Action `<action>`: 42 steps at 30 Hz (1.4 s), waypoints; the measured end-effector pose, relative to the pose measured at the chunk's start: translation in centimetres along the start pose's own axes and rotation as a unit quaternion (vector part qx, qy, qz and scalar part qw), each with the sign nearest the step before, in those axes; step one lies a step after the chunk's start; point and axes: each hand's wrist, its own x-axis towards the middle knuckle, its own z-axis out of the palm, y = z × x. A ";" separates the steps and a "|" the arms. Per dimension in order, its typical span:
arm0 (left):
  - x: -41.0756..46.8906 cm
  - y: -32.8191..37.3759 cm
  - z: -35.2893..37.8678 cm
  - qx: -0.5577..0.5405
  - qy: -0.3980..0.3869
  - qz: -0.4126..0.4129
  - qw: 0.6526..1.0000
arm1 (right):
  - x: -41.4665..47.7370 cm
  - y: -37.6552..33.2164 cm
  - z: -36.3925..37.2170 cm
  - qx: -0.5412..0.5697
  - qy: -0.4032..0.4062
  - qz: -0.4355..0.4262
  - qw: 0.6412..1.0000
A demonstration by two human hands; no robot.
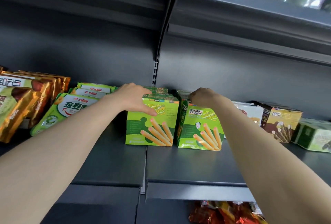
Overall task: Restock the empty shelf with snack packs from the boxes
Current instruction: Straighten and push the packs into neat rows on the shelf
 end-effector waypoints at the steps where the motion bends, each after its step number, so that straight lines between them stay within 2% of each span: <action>1: -0.1 0.0 0.2 -0.005 0.006 -0.006 1.000 | 0.0 0.2 0.5 0.007 0.015 -0.006 1.000; 5: -0.9 0.3 0.9 -0.032 0.033 -0.015 0.999 | -0.3 0.3 1.7 0.010 0.072 -0.026 0.997; 13: -1.3 0.8 0.6 -0.012 0.042 -0.010 0.999 | -0.4 0.6 -0.8 0.038 0.011 -0.054 0.998; 16: -1.2 1.2 0.4 -0.016 0.032 -0.034 0.999 | -0.1 1.5 -0.6 -0.017 0.016 -0.069 0.997; 21: 0.1 1.2 -0.8 -0.102 0.044 -0.077 0.991 | 0.7 2.7 -1.7 -0.047 0.034 -0.094 0.994; 25: 1.8 0.5 -1.1 -0.112 0.056 -0.129 0.984 | 0.9 0.4 -1.8 0.021 0.107 -0.158 0.981; 29: 2.6 -0.3 -0.8 -0.173 0.020 -0.154 0.973 | 0.6 -3.5 0.0 0.067 0.065 -0.195 0.976; 32: 1.9 -1.3 0.0 -0.342 -0.021 -0.174 0.923 | 0.9 -5.6 1.5 0.107 0.016 -0.177 0.978; 35: 0.1 -2.4 1.2 -0.505 -0.068 -0.111 0.853 | 0.6 -7.0 1.9 0.118 -0.010 -0.152 0.981; 37: -1.0 -3.4 2.1 -0.561 -0.081 -0.081 0.820 | 0.1 -8.0 1.8 0.114 -0.042 -0.134 0.983; 39: -1.8 -3.7 3.1 -0.587 -0.074 -0.066 0.803 | -0.2 -8.7 1.9 0.109 -0.062 -0.118 0.985; 42: -2.3 -2.7 4.3 -0.586 0.001 -0.079 0.806 | -0.5 -9.5 2.3 0.101 -0.058 -0.098 0.988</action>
